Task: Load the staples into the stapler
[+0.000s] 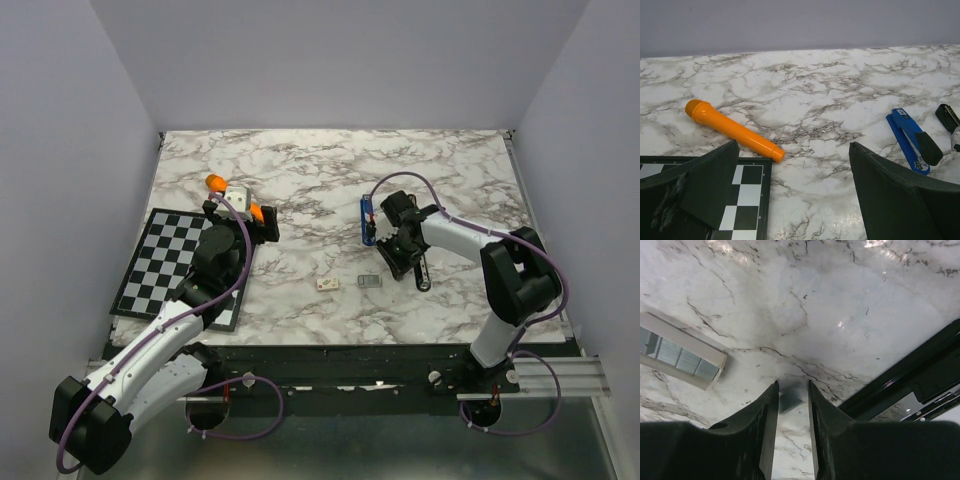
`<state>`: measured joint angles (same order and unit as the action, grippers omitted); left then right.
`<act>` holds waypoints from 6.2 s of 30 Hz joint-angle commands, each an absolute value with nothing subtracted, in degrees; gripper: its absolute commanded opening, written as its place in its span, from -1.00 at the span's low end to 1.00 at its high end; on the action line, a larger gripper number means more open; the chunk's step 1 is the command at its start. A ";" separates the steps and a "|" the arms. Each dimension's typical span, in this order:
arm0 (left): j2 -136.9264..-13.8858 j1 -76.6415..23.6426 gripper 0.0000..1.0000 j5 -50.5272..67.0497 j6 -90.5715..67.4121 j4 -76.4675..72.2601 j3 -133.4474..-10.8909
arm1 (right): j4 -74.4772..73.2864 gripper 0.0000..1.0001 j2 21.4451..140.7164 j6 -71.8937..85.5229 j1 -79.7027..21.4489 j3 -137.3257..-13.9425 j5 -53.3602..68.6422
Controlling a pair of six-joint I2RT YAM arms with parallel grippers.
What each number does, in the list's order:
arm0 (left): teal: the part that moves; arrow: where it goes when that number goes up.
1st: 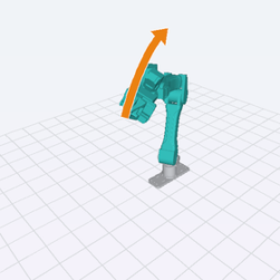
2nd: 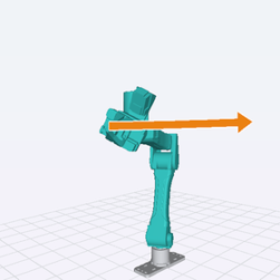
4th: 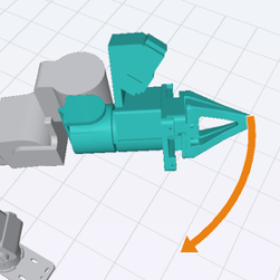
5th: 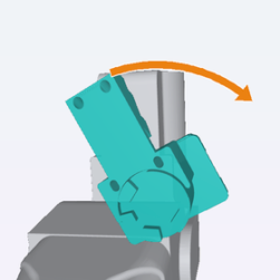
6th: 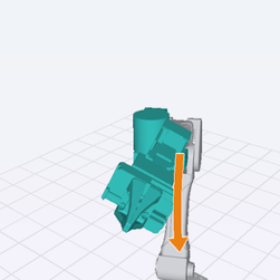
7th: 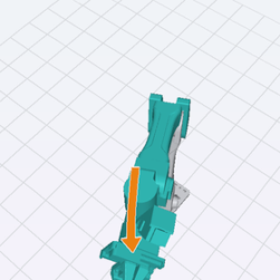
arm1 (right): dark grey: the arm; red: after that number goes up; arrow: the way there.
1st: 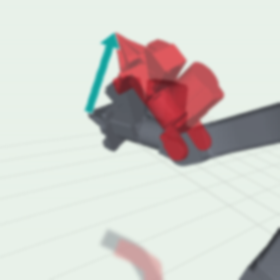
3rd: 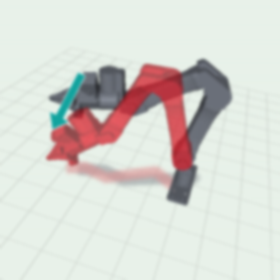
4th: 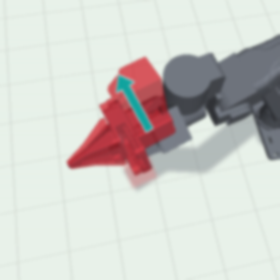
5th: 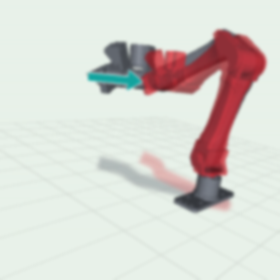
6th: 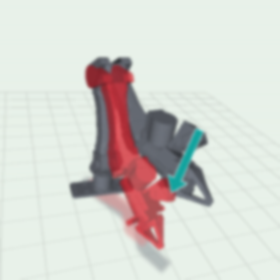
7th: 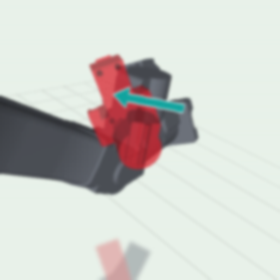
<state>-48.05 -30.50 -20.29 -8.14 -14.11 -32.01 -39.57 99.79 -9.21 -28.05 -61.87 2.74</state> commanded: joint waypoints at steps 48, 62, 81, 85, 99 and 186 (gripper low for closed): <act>-47.29 -31.20 0.98 -19.86 -8.17 -15.73 -31.73 | -42.98 -0.28 101.51 7.21 -29.62 -63.90 -2.63; -47.28 -31.29 0.98 -19.86 -8.17 -15.73 -31.73 | -43.07 -0.31 102.13 10.54 -30.85 -64.42 -4.65; -47.02 -31.29 0.98 -19.60 -8.26 -15.64 -31.82 | -44.65 -0.61 100.73 10.46 -30.94 -63.11 -6.50; -46.93 -31.29 0.98 -19.69 -8.26 -15.64 -31.82 | -44.30 -0.64 99.14 10.90 -30.85 -63.28 -6.24; -46.76 -31.46 0.98 -19.69 -8.35 -15.56 -31.73 | -42.63 -0.64 91.32 12.39 -28.74 -64.95 -10.98; -46.84 -31.46 0.98 -19.95 -7.91 -15.73 -31.55 | -35.16 -0.09 89.74 13.27 -18.37 -57.48 -7.48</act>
